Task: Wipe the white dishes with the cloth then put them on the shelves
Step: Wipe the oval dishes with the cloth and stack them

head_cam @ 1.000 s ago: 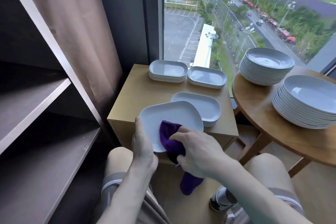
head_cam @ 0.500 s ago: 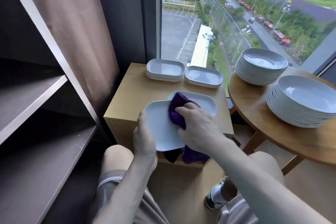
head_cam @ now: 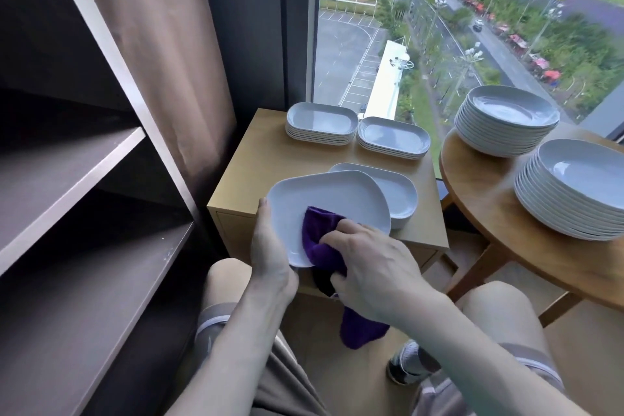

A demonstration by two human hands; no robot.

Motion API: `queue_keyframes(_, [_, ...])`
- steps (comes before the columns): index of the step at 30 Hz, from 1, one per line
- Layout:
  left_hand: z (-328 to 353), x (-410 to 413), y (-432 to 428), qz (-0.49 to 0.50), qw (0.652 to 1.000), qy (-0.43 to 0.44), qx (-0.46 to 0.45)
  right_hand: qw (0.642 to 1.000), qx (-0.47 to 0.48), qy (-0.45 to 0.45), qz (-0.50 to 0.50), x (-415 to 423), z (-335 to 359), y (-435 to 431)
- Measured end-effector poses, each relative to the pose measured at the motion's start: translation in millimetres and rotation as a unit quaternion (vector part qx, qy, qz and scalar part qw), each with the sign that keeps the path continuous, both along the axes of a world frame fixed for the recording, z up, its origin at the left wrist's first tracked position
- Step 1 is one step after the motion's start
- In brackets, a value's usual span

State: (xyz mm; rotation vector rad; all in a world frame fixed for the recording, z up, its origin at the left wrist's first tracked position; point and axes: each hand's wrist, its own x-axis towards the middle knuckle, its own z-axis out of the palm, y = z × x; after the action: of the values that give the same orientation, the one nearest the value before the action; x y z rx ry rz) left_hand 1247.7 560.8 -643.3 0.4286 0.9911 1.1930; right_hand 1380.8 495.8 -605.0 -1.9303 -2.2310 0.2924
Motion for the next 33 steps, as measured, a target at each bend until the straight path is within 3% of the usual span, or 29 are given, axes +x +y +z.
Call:
queue_keyframes(5, [1.1, -0.8, -0.4, -0.004, 0.999, 0.037, 0.018, 0.993, -0.020, -0.001, -0.115, 42.8, 3.4, 17.1])
queue_keyframes(10, [3.8, 11.2, -11.4, -0.052, 0.996, 0.069, 0.027, 0.984, 0.016, -0.015, -0.178, 49.6, 11.1, 36.6])
queue_keyframes(18, [-3.5, 13.0, -6.7, -0.095, 0.991, 0.083, 0.050, 0.998, 0.051, -0.005, -0.033, 8.4, 13.3, 33.6])
queue_keyframes(25, [-8.2, 5.4, 0.5, -0.090, 0.996, -0.005, 0.004, 0.996, 0.012, 0.012, 0.089, -6.8, -6.8, 14.4])
queue_keyframes(28, [-2.6, 1.2, 6.6, -0.056, 0.998, 0.010, 0.006, 0.997, -0.014, 0.008, 0.081, 3.1, -15.3, 5.7])
queue_keyframes(33, [2.0, -4.9, 7.0, -0.023, 0.996, 0.085, 0.027, 0.999, -0.031, 0.035, -0.020, 44.3, -24.7, 8.2])
